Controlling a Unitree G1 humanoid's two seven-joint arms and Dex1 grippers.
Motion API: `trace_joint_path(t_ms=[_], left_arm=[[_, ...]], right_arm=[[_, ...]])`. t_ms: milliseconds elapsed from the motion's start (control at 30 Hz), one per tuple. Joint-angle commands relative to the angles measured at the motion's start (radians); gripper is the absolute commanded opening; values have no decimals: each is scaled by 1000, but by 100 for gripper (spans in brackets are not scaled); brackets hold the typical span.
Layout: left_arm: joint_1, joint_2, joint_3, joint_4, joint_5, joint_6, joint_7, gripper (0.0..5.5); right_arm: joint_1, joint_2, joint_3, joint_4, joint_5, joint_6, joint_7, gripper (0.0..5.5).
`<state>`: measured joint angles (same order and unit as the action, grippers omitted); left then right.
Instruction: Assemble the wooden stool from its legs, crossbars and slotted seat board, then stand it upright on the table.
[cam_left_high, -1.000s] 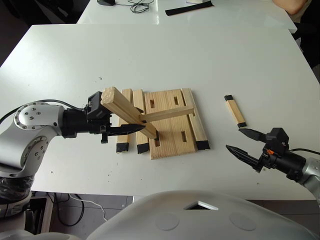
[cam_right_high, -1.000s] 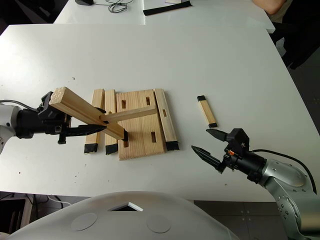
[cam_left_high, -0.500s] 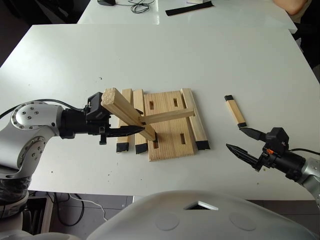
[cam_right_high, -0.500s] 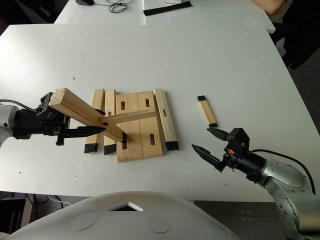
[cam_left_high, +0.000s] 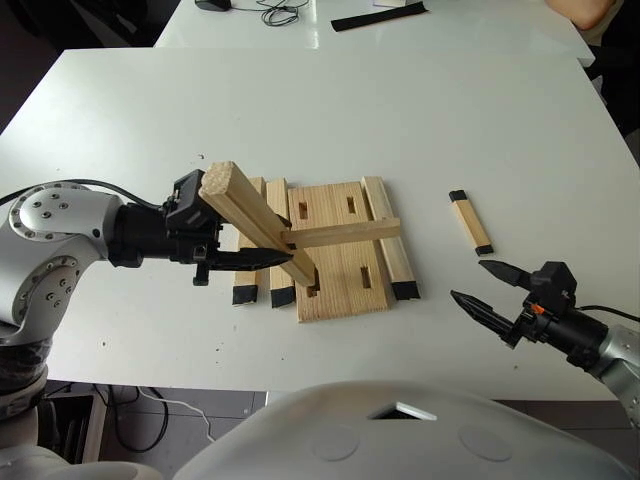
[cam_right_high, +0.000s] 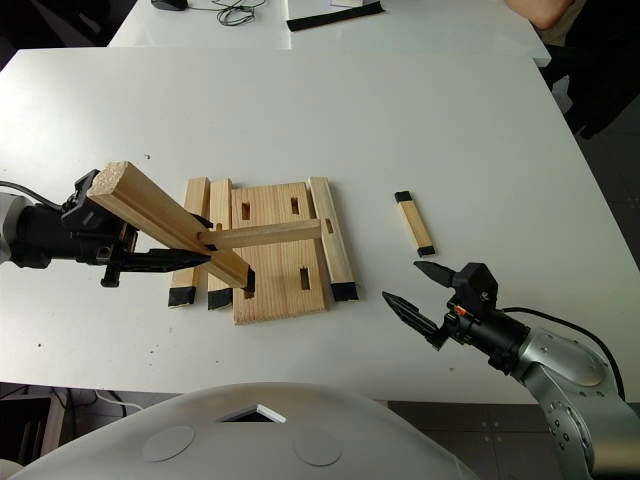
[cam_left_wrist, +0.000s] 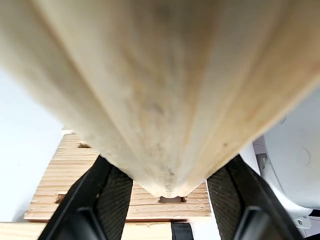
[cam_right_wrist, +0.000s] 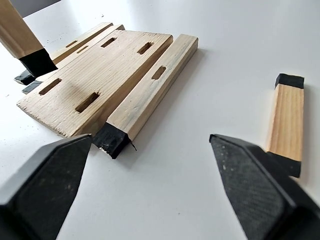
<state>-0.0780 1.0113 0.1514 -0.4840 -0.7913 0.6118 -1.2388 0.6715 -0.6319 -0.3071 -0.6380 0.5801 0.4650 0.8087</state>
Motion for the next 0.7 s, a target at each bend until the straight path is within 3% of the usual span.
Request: trace_joint_path(t_ms=[33, 700], left_arm=[[3, 12, -8, 13, 31, -30, -35, 204], [53, -11, -9, -20, 37, -43, -18, 204]], right_arm=[[-7, 1, 12, -7, -14, -12, -7, 432], [-9, 0, 26, -10, -12, -11, -8, 432]])
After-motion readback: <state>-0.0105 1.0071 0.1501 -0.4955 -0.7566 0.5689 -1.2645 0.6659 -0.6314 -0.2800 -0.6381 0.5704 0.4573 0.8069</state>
